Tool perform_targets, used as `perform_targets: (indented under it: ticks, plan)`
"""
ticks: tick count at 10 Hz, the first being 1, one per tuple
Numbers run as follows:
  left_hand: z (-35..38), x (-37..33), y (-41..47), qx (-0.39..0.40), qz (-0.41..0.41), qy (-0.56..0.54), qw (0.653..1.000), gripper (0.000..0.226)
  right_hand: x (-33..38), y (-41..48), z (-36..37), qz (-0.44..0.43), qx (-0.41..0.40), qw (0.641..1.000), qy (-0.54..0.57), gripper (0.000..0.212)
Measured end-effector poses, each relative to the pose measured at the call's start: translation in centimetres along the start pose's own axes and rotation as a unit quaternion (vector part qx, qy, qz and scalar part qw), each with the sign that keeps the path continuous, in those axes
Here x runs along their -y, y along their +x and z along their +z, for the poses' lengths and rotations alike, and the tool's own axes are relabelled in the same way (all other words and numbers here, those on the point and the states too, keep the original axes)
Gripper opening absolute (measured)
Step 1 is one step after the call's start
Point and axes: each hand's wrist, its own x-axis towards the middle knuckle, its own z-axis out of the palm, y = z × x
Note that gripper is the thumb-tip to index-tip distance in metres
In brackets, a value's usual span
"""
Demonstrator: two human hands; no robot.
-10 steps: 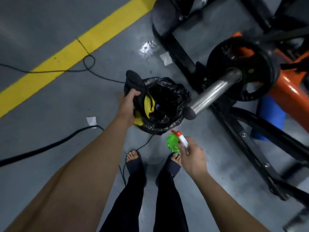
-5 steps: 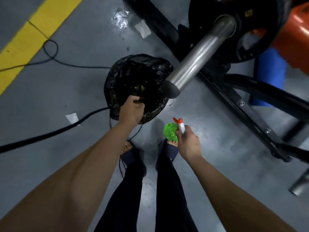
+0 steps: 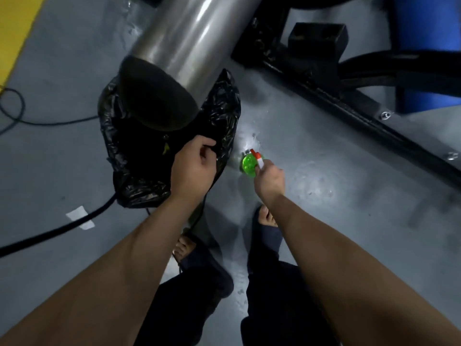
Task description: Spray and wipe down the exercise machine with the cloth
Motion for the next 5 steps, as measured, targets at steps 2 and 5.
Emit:
perform_targets:
  ticks: [2, 5]
  plan:
    - [3.2, -2.2, 1.0, 0.007, 0.004, -0.023, 1.000, 0.023, 0.9, 0.9, 0.5, 0.031, 0.033, 0.998, 0.051, 0.038]
    - [-5.7, -13.8, -5.4, 0.026, -0.146, -0.114, 0.982, 0.018, 7.3, -12.8, -13.0, 0.034, -0.063, 0.986, 0.152, 0.036]
